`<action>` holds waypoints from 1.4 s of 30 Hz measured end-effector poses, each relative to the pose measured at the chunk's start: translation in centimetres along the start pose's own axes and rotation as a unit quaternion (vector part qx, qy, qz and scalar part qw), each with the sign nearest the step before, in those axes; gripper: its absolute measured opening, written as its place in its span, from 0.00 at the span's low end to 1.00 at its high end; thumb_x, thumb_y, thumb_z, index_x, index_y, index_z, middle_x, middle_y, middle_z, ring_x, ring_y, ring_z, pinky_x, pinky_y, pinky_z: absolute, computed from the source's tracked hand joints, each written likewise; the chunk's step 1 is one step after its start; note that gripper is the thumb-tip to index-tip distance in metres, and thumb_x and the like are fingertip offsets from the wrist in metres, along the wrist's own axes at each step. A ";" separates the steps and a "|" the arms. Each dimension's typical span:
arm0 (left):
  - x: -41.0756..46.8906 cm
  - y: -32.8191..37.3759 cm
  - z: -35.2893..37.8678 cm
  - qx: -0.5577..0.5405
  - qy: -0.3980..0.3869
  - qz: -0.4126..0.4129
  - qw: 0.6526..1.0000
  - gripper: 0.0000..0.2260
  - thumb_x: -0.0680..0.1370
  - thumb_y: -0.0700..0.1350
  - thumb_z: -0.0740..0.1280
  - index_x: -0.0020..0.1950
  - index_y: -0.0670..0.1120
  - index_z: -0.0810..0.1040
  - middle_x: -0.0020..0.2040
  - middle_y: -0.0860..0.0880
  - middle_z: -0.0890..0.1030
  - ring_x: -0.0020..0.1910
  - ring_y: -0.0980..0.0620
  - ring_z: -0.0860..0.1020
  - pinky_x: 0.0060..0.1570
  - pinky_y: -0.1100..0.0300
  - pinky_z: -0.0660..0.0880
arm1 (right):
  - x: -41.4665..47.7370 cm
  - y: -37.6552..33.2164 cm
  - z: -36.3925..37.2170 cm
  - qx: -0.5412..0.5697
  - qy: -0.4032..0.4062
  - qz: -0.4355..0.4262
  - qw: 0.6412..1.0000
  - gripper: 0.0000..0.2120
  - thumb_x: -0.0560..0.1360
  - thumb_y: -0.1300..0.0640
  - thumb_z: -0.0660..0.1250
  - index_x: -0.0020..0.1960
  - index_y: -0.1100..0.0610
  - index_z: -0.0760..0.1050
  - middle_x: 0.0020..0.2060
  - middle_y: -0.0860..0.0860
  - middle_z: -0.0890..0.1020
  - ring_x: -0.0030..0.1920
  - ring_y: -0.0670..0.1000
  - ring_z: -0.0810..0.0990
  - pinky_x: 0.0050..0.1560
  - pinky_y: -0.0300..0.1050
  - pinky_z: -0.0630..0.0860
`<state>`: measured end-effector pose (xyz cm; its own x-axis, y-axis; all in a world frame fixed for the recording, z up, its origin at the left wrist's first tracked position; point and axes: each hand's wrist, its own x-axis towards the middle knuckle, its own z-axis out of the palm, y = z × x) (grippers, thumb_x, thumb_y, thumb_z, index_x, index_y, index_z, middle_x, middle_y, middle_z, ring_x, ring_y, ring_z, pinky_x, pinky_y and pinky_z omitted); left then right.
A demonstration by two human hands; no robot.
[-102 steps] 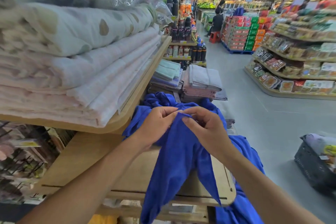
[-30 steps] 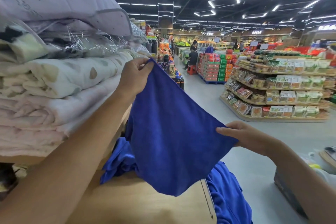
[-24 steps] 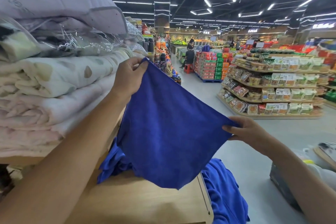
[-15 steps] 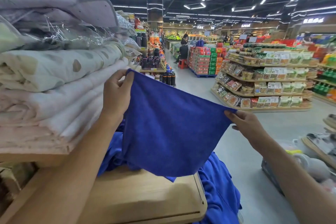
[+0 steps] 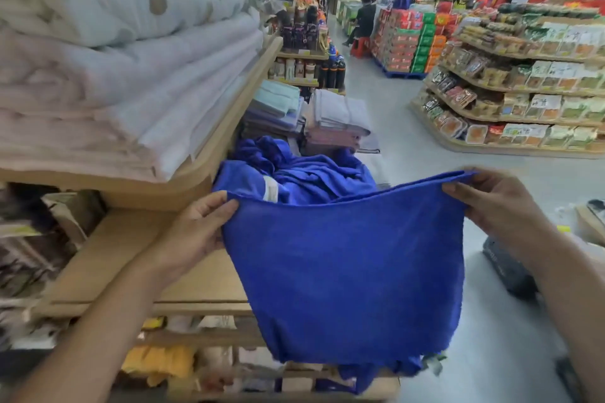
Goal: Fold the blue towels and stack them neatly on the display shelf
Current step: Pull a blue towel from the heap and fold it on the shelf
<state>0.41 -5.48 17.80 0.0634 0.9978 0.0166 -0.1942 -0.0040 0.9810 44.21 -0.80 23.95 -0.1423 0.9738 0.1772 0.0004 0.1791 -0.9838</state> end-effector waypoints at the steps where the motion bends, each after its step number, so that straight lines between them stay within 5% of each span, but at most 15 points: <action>1: 0.1 -1.6 -1.1 0.012 0.059 -0.011 0.998 0.05 0.79 0.46 0.67 0.49 0.47 0.81 0.44 0.49 0.79 0.35 0.58 0.77 0.31 0.63 0.76 | -0.1 1.8 0.6 -0.020 -0.009 0.022 1.000 0.05 0.70 0.58 0.76 0.45 0.56 0.86 0.41 0.53 0.86 0.41 0.48 0.84 0.43 0.39 0.82; 5: 0.1 -5.9 -5.3 0.104 0.163 -0.001 0.981 0.08 0.83 0.47 0.65 0.50 0.53 0.85 0.41 0.56 0.84 0.36 0.60 0.80 0.32 0.63 0.77 | -0.3 8.6 3.6 -0.117 -0.021 0.099 0.988 0.12 0.76 0.69 0.71 0.39 0.54 0.82 0.32 0.46 0.83 0.34 0.42 0.81 0.37 0.36 0.81; 9: 0.8 -7.1 -8.2 0.180 0.189 0.009 0.965 0.07 0.80 0.53 0.67 0.48 0.61 0.85 0.40 0.58 0.84 0.37 0.59 0.78 0.37 0.58 0.74 | 0.9 13.0 6.2 -0.192 -0.054 0.136 0.970 0.08 0.77 0.65 0.73 0.42 0.55 0.82 0.29 0.43 0.81 0.31 0.40 0.78 0.33 0.32 0.76; 12: 1.9 -7.0 -9.7 0.250 0.189 0.024 0.949 0.11 0.81 0.51 0.67 0.45 0.67 0.84 0.41 0.64 0.85 0.38 0.67 0.79 0.39 0.64 0.75 | 2.7 14.5 7.4 -0.205 -0.035 0.146 0.967 0.05 0.77 0.61 0.73 0.44 0.53 0.84 0.27 0.43 0.76 0.28 0.44 0.71 0.29 0.35 0.70; 15: 3.4 -6.9 -10.8 0.291 0.207 0.018 0.934 0.06 0.79 0.54 0.68 0.44 0.60 0.83 0.41 0.64 0.85 0.41 0.66 0.80 0.46 0.59 0.76 | 4.4 15.1 8.2 -0.191 -0.025 0.182 0.964 0.03 0.77 0.58 0.74 0.45 0.57 0.84 0.28 0.48 0.70 0.28 0.47 0.66 0.27 0.39 0.64; 18: 5.5 -7.3 -11.5 0.282 0.210 -0.014 0.936 0.09 0.82 0.46 0.67 0.43 0.54 0.82 0.34 0.49 0.82 0.33 0.55 0.78 0.38 0.55 0.74 | 5.8 14.9 9.0 -0.200 -0.021 0.203 0.958 0.05 0.76 0.59 0.75 0.42 0.57 0.81 0.28 0.49 0.69 0.25 0.46 0.66 0.27 0.40 0.63; 20: 7.1 -7.3 -11.5 0.291 0.225 -0.026 0.930 0.09 0.82 0.44 0.66 0.43 0.51 0.81 0.27 0.47 0.78 0.21 0.56 0.74 0.29 0.59 0.69 | 6.8 14.6 9.6 -0.197 -0.012 0.211 0.957 0.05 0.75 0.60 0.76 0.44 0.58 0.80 0.28 0.49 0.70 0.24 0.45 0.68 0.27 0.39 0.64; 22: 8.6 -7.0 -11.1 0.241 0.252 -0.051 0.936 0.05 0.83 0.46 0.65 0.49 0.48 0.79 0.35 0.49 0.80 0.20 0.58 0.76 0.23 0.63 0.70 | 8.1 14.4 10.5 -0.168 0.017 0.218 0.961 0.04 0.76 0.61 0.75 0.49 0.60 0.81 0.28 0.49 0.73 0.23 0.45 0.71 0.25 0.37 0.68; 25: 10.0 -6.5 -9.7 0.168 0.227 -0.082 0.956 0.07 0.85 0.45 0.60 0.60 0.46 0.76 0.52 0.47 0.78 0.33 0.58 0.82 0.32 0.68 0.76 | 10.0 14.4 12.0 -0.079 0.080 0.222 0.969 0.09 0.79 0.64 0.70 0.59 0.62 0.78 0.39 0.55 0.80 0.27 0.46 0.82 0.30 0.37 0.79; 28: 9.2 -6.6 -8.4 0.192 0.230 -0.073 0.951 0.11 0.84 0.40 0.61 0.66 0.45 0.74 0.56 0.48 0.76 0.48 0.48 0.79 0.44 0.60 0.76 | 10.2 16.1 13.4 -0.094 0.112 0.212 0.966 0.22 0.79 0.66 0.68 0.72 0.61 0.69 0.60 0.57 0.76 0.48 0.55 0.83 0.51 0.49 0.81; 32: 3.0 -8.3 -9.0 0.206 0.201 -0.053 0.956 0.05 0.83 0.38 0.64 0.56 0.41 0.78 0.45 0.46 0.79 0.32 0.53 0.80 0.27 0.64 0.72 | 4.7 20.0 16.2 -0.333 0.042 0.035 0.941 0.25 0.77 0.60 0.69 0.73 0.53 0.68 0.66 0.49 0.71 0.57 0.50 0.79 0.55 0.48 0.76; 35: -3.2 -10.6 -11.5 0.183 0.080 -0.198 0.960 0.11 0.82 0.42 0.64 0.42 0.44 0.82 0.37 0.44 0.81 0.29 0.50 0.78 0.26 0.62 0.69 | 0.3 23.5 17.8 -0.451 -0.080 -0.072 0.886 0.22 0.77 0.54 0.69 0.70 0.51 0.71 0.68 0.48 0.72 0.66 0.52 0.74 0.63 0.50 0.74; 38: -7.8 -13.4 -13.4 0.178 -0.011 -0.387 0.905 0.09 0.80 0.42 0.65 0.41 0.44 0.81 0.34 0.46 0.80 0.29 0.52 0.77 0.27 0.63 0.68 | -1.2 25.4 18.4 -0.547 -0.115 -0.096 0.824 0.21 0.79 0.47 0.67 0.70 0.52 0.74 0.70 0.49 0.74 0.70 0.55 0.72 0.66 0.55 0.72; 40: -9.4 -15.9 -13.4 0.213 0.013 -0.453 0.866 0.08 0.81 0.42 0.64 0.46 0.42 0.81 0.37 0.45 0.82 0.32 0.51 0.78 0.31 0.62 0.69 | -1.2 25.5 18.4 -0.560 -0.104 -0.101 0.816 0.21 0.80 0.44 0.62 0.70 0.51 0.75 0.70 0.48 0.74 0.70 0.54 0.72 0.67 0.54 0.71; 42: -10.2 -18.2 -12.8 0.175 0.068 -0.466 0.865 0.10 0.83 0.43 0.62 0.55 0.42 0.81 0.46 0.44 0.86 0.41 0.49 0.81 0.39 0.58 0.74 | -1.2 25.6 18.4 -0.561 -0.102 -0.104 0.815 0.23 0.79 0.41 0.58 0.69 0.50 0.75 0.70 0.47 0.75 0.69 0.53 0.72 0.67 0.54 0.71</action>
<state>-9.23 -14.77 -2.73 -0.0873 0.5764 -0.8125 0.1891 0.8104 0.5545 26.18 0.07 -1.90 -0.4165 0.8833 0.2152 0.8440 0.4637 -0.2697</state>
